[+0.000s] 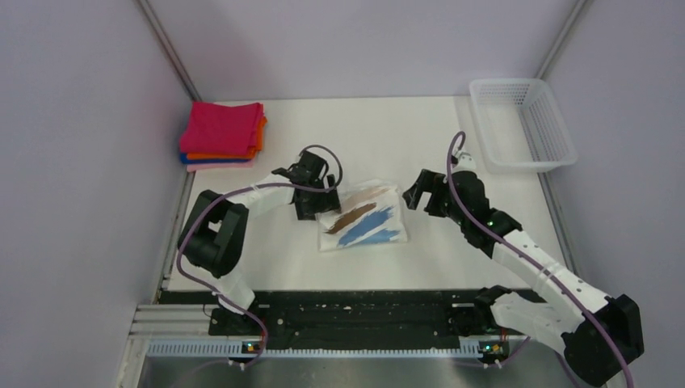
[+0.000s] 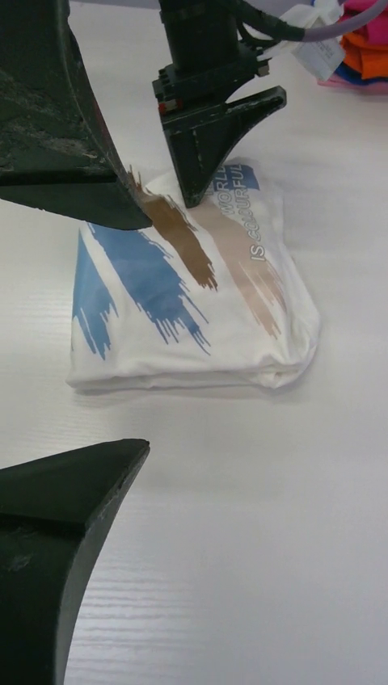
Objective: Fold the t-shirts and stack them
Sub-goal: Put the neatly folded tshirt into the corner of the board with the left arm
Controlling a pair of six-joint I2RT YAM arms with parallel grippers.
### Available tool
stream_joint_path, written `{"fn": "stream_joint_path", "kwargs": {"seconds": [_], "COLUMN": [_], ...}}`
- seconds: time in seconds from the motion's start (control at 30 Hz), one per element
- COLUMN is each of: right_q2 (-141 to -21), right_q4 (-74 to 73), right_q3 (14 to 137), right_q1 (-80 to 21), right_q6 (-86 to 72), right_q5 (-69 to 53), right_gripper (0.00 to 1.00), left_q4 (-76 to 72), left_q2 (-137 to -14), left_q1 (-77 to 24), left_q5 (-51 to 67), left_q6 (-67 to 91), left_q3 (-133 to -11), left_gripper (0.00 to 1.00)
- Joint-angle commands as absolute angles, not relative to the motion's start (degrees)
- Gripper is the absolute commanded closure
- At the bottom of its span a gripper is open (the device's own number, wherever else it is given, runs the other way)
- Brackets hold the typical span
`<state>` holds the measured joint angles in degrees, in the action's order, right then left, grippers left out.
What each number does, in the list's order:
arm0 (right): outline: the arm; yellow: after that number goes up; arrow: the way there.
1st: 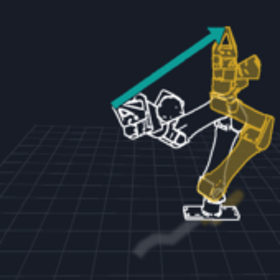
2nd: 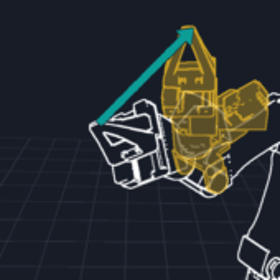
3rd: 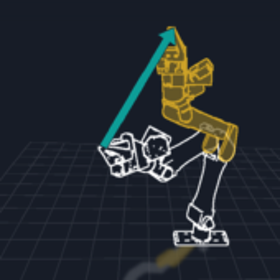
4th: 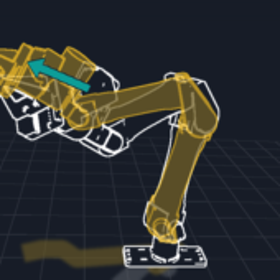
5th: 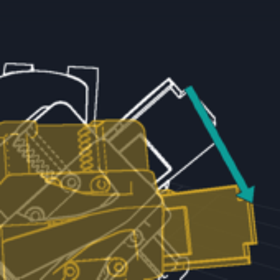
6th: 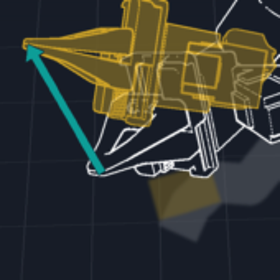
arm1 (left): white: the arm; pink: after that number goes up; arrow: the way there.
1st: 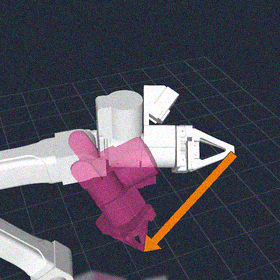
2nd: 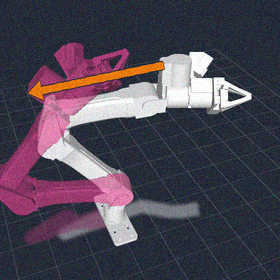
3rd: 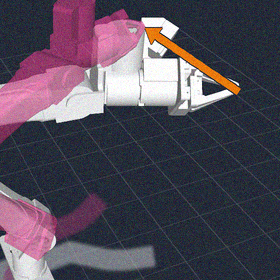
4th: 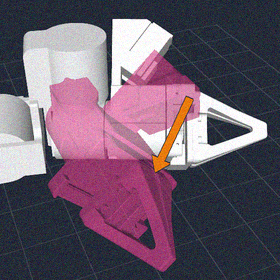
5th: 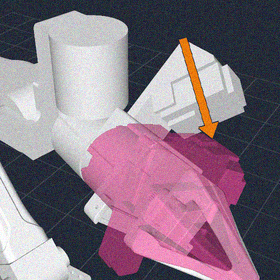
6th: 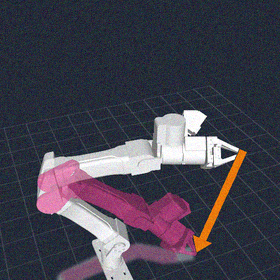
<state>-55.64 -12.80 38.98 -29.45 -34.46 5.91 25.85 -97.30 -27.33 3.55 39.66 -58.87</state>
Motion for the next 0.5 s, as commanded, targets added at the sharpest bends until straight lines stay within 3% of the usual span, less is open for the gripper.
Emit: {"fn": "stream_joint_path", "kwargs": {"seconds": [0.0, 0.1, 0.2, 0.3, 0.47], "right_q2": [-53.43, -52.68, -52.37, -52.78, -52.75], "right_q4": [-15.7, -16.23, -15.73, -15.58, -14.76], "right_q3": [38.26, 37.84, 37.47, 37.52, 36.92], "right_q1": [-28.93, -28.61, -28.33, -27.68, -26.71], "right_q6": [-33.39, -33.11, -32.2, -30.84, -29.42], "right_q5": [10.08, 10.76, 12.07, 13.28, 14.38], "right_gripper": [0.01, 0.01, 0.01, 0.01, 0.01], "left_q4": [26.43, 28.72, 32.59, 39.3, 47.01], "left_q2": [-101.69, -105.42, -110.2, -115.23, -116.91], "left_q1": [-29.22, -31.4, -32.98, -34.47, -35.63], "left_q5": [2.66, -1.71, -5.65, -10.79, -27.15], "left_q6": [38.4, 39.1, 39.51, 39.96, 35.33], "left_q3": [-64.42, -66.45, -70.88, -78.79, -90.3], "left_gripper": [0.17, 0.27, 0.48, 0.96, 1.0]}}
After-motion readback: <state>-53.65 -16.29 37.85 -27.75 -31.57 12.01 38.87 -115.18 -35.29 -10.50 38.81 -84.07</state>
